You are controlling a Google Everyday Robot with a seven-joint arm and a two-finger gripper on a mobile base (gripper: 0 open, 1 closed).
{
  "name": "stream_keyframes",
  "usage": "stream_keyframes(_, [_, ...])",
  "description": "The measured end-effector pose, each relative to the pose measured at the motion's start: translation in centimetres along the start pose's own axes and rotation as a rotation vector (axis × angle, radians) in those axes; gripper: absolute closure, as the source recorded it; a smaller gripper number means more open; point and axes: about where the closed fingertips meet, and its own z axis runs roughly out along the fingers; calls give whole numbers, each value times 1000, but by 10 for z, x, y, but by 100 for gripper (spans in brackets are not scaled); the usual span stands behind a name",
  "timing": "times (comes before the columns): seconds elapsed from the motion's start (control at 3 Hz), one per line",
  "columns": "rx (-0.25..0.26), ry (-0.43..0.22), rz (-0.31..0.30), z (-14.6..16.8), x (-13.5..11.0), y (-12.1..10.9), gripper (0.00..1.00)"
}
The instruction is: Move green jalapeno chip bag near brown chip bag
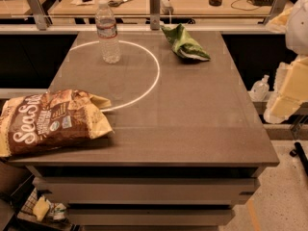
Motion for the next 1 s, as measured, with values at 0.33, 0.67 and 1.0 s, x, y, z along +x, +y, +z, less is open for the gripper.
stream_keyframes(0.33, [0, 0, 0, 0, 0, 0, 0])
stream_keyframes(0.67, [6, -2, -1, -2, -1, 0, 17])
stream_keyframes(1.0, [12, -3, -2, -3, -2, 0, 29])
